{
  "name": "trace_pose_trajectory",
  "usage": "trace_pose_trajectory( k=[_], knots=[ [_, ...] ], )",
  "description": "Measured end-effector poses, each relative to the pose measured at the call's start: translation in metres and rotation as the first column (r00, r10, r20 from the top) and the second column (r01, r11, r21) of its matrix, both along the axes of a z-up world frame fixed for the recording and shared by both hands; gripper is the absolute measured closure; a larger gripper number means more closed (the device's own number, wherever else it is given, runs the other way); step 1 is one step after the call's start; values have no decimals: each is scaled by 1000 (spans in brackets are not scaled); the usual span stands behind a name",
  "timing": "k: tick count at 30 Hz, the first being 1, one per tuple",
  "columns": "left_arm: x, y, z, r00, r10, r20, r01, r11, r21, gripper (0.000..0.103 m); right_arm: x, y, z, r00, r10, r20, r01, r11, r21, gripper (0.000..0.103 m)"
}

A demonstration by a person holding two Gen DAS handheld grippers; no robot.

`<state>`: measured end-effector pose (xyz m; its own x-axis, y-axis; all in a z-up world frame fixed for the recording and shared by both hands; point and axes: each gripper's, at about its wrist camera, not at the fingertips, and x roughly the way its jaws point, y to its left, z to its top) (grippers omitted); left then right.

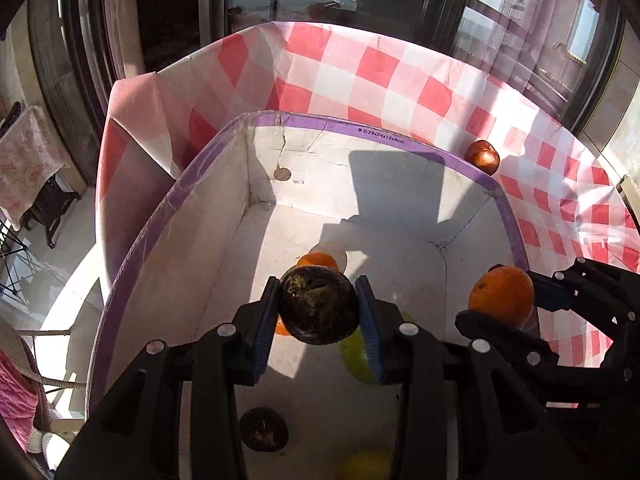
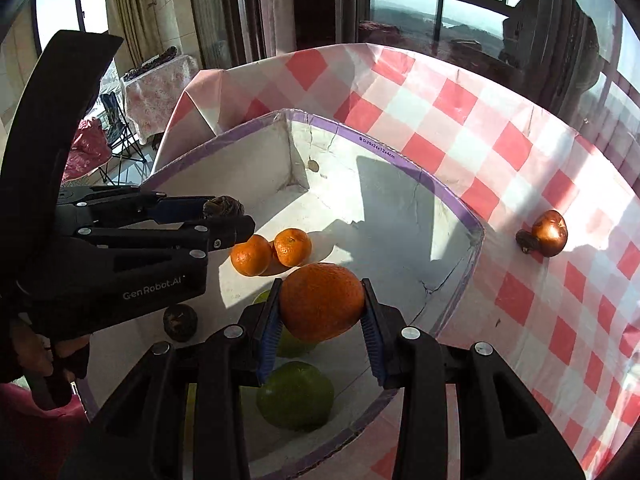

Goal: Organize fruits
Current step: 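Carry the date and the tangerine over the white box with both tools, then open both tools to drop the tangerine and date into the box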

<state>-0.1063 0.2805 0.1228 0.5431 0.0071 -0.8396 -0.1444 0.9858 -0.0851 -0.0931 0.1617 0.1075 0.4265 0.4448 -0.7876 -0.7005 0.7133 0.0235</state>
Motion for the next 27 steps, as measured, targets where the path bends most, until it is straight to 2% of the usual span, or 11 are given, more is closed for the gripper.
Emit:
trace_pose_trajectory(
  k=[5,7,11,16,20,22,27],
  knots=[
    [2,15,-22,995,19,-93,-20,1000,-11,65,-4,17,-29,997,52,-54,-57,992,-109,66],
    [6,17,-26,993,22,-119,-24,1000,-11,65,-8,23,-37,996,83,-37,-88,983,-161,66],
    [12,16,-38,981,13,-191,-17,1000,-18,65,-17,36,-50,988,140,-61,-151,962,-226,66],
    [17,24,-54,957,41,-288,-54,998,-35,65,-22,46,-60,981,172,-89,-191,934,-302,66],
    [19,32,-70,927,67,-370,-89,995,-43,65,-24,51,-67,975,191,-115,-221,904,-367,66],
    [18,34,-75,916,72,-395,-99,994,-48,65,-24,53,-68,973,190,-132,-227,894,-386,66],
    [13,34,-78,909,73,-411,-102,994,-49,64,-26,57,-68,970,200,-139,-240,874,-423,66]
  ],
)
